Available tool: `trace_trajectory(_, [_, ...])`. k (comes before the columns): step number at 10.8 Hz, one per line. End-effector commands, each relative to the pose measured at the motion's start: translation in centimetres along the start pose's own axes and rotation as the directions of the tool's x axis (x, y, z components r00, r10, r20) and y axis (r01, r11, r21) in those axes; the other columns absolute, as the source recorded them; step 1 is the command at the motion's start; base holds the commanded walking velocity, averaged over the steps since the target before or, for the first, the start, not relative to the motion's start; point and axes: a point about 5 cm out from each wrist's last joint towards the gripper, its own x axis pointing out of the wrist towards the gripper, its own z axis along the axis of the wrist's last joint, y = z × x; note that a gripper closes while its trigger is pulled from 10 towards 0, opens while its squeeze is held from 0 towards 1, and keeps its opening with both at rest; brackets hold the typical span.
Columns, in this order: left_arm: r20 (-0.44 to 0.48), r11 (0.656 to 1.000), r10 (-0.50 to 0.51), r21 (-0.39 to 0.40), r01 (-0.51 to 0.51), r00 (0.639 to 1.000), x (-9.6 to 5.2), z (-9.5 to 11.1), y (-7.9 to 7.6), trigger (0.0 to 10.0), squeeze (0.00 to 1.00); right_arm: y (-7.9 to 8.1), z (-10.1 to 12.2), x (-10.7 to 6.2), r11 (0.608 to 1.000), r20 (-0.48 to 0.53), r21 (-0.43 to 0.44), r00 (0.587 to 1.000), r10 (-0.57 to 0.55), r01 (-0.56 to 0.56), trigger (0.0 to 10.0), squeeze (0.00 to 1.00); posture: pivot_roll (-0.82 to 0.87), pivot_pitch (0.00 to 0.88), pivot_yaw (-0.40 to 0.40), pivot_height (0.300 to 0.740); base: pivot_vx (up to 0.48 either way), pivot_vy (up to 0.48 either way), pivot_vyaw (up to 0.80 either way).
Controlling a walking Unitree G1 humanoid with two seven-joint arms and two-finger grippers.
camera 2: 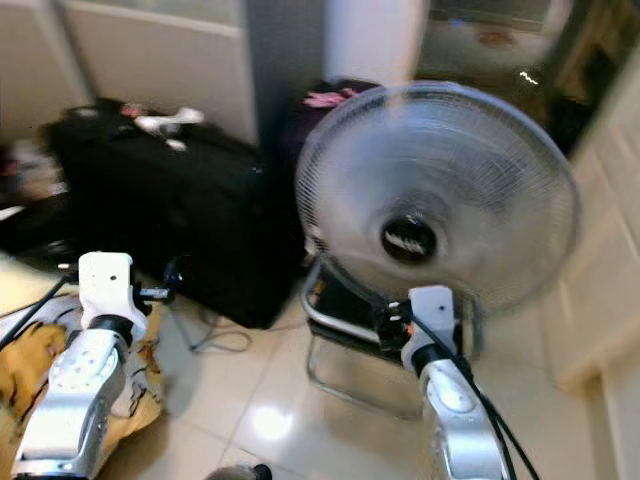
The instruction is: Clean up the room
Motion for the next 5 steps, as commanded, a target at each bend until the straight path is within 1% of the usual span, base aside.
trace_trajectory(1, [-0.032, 1.0, 0.008, -0.003, -0.009, 0.999, -0.2, -0.5, 0.3, 10.0, 1.0, -0.8, -0.2, -0.3, 0.998, -0.006, -0.018, 0.999, -0.052, 0.052, 10.0, 1.0, -0.07, 0.0, -0.013, 0.74, 0.0, 0.0, 0.8])
trace_trajectory(2, [-0.061, 0.999, -0.013, -0.036, 0.011, 0.998, -0.1, -0.4, 0.4, 10.0, 1.0, -2.0, -0.3, -0.2, 0.994, -0.013, -0.009, 0.994, -0.11, 0.11, 10.0, 1.0, -0.09, 0.0, 0.002, 0.74, 0.0, 0.0, 0.8])
trace_trajectory(3, [-0.078, 0.999, -0.034, -0.023, 0.032, 0.996, -0.1, -0.2, 0.2, 10.0, 1.0, -2.3, -0.2, -0.1, 0.993, -0.014, -0.006, 0.993, -0.116, 0.116, 10.0, 1.0, -0.11, 0.0, 0.018, 0.74, 0.0, 0.0, 0.8])
trace_trajectory(4, [-0.059, 0.998, 0.052, 0.034, -0.05, 0.997, 0.7, 0.1, 0.5, 10.0, 1.0, -2.8, 0.3, 0.4, 0.991, -0.004, 0.009, 0.991, -0.132, 0.132, 10.0, 1.0, -0.11, 0.0, 0.001, 0.74, 0.0, 0.0, 0.8])
trace_trajectory(5, [-0.012, 0.995, 0.051, 0.083, -0.05, 0.999, 1.1, 0.3, 0.5, 10.0, 1.0, -2.6, 0.4, 0.7, 0.992, -0.007, 0.019, 0.992, -0.126, 0.126, 10.0, 1.0, -0.08, 0.0, -0.006, 0.74, 0.0, 0.0, 0.8])
